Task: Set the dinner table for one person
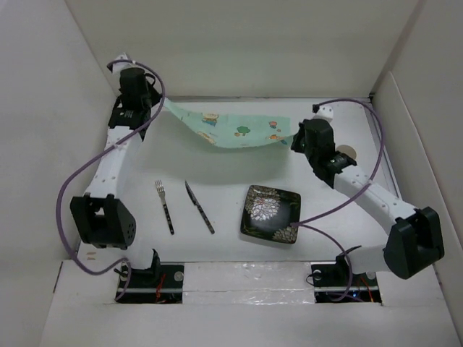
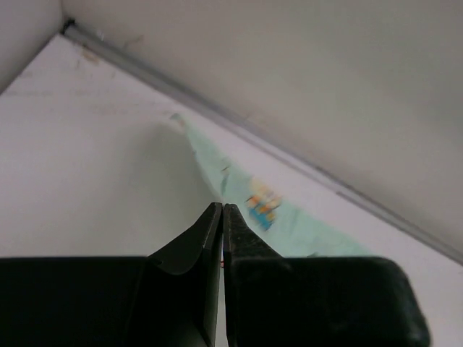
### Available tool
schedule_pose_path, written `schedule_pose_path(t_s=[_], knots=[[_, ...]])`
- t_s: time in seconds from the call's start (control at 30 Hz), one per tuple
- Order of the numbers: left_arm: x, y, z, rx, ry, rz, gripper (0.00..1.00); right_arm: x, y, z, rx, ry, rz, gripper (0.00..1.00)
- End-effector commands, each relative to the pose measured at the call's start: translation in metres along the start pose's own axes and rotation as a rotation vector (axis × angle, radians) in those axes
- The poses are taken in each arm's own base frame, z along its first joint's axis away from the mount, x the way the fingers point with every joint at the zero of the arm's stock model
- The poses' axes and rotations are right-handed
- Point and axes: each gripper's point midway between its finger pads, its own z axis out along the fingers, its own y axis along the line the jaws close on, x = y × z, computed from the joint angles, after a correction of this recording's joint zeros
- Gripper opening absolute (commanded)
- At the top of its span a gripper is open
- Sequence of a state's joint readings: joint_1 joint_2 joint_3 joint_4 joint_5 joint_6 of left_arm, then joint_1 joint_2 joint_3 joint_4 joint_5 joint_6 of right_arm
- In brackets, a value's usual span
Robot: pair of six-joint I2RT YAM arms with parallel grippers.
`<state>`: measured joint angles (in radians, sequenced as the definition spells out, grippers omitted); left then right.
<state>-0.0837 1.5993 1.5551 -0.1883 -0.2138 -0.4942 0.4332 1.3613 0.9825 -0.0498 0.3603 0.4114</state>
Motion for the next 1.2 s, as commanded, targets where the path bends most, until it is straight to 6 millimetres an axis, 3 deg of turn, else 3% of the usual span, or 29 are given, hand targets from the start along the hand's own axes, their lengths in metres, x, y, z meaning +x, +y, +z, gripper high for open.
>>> schedule_pose_path(t_s=[0.0, 0.23, 0.3, 0.33, 0.37, 0.4, 0.47, 0.5, 0.53, 0.57, 0.67, 0.7, 0.73, 0.77, 0.8, 0.87, 0.9, 0.97, 1.07, 1.1, 1.13, 1.17], knots=[[-0.054, -0.027, -0.041, 0.113, -0.125, -0.033, 0.0, -0.082, 0.015, -0.028, -0.019, -0.182, 0.019, 0.0], [-0.124, -0.061, -0.107, 0.269, -0.284, -0.096, 0.0, -0.183, 0.026, -0.077, -0.051, -0.375, 0.031, 0.0], [-0.134, -0.066, -0.115, 0.286, -0.304, -0.097, 0.0, -0.212, 0.029, -0.091, -0.068, -0.431, 0.039, 0.0], [-0.141, -0.07, -0.118, 0.297, -0.319, -0.099, 0.0, -0.214, 0.033, -0.087, -0.073, -0.424, 0.028, 0.0], [-0.143, -0.071, -0.116, 0.297, -0.321, -0.097, 0.0, -0.217, 0.032, -0.081, -0.072, -0.417, 0.019, 0.0], [-0.143, -0.072, -0.113, 0.295, -0.32, -0.095, 0.0, -0.232, 0.033, -0.084, -0.075, -0.439, 0.025, 0.0], [-0.147, -0.076, -0.105, 0.292, -0.322, -0.088, 0.0, -0.238, 0.033, -0.069, -0.046, -0.43, 0.002, 0.0], [-0.142, -0.075, -0.097, 0.284, -0.308, -0.084, 0.0, -0.237, 0.03, -0.06, -0.036, -0.424, 0.0, 0.0], [-0.141, -0.077, -0.087, 0.277, -0.3, -0.082, 0.0, -0.249, 0.031, -0.06, -0.04, -0.45, 0.004, 0.0], [-0.139, -0.078, -0.081, 0.273, -0.295, -0.08, 0.0, -0.244, 0.033, -0.039, -0.041, -0.418, -0.013, 0.0], [-0.137, -0.084, -0.059, 0.265, -0.273, -0.072, 0.0, -0.275, 0.028, -0.026, -0.025, -0.459, -0.015, 0.0], [-0.135, -0.086, -0.053, 0.261, -0.264, -0.068, 0.0, -0.271, 0.027, -0.006, -0.017, -0.434, -0.031, 0.0], [-0.136, -0.089, -0.045, 0.258, -0.258, -0.063, 0.0, -0.277, 0.021, 0.002, -0.004, -0.435, -0.033, 0.0], [-0.136, -0.091, -0.038, 0.254, -0.253, -0.054, 0.0, -0.298, 0.022, 0.004, -0.013, -0.46, -0.032, 0.0], [-0.136, -0.091, -0.038, 0.254, -0.253, -0.054, 0.0, -0.289, 0.021, 0.018, -0.006, -0.435, -0.038, 0.0], [-0.14, -0.086, -0.026, 0.238, -0.257, -0.052, 0.0, -0.297, 0.014, 0.027, -0.001, -0.43, -0.04, 0.0], [-0.141, -0.085, -0.022, 0.243, -0.25, -0.064, 0.0, -0.311, 0.02, 0.02, -0.019, -0.458, -0.032, 0.0], [-0.144, -0.076, -0.013, 0.269, -0.223, -0.09, 0.0, -0.312, 0.016, 0.027, -0.015, -0.445, -0.035, 0.0], [-0.14, -0.071, -0.015, 0.296, -0.198, -0.11, 0.0, -0.32, 0.014, 0.015, -0.023, -0.471, -0.035, 0.0], [-0.137, -0.069, -0.016, 0.294, -0.197, -0.108, 0.0, -0.317, 0.013, 0.013, -0.028, -0.465, -0.036, 0.0], [-0.127, -0.065, -0.019, 0.299, -0.189, -0.125, 0.0, -0.293, 0.008, 0.024, -0.022, -0.415, -0.044, 0.0], [-0.12, -0.064, -0.022, 0.315, -0.18, -0.133, 0.0, -0.293, 0.009, 0.012, -0.038, -0.43, -0.035, 0.0]])
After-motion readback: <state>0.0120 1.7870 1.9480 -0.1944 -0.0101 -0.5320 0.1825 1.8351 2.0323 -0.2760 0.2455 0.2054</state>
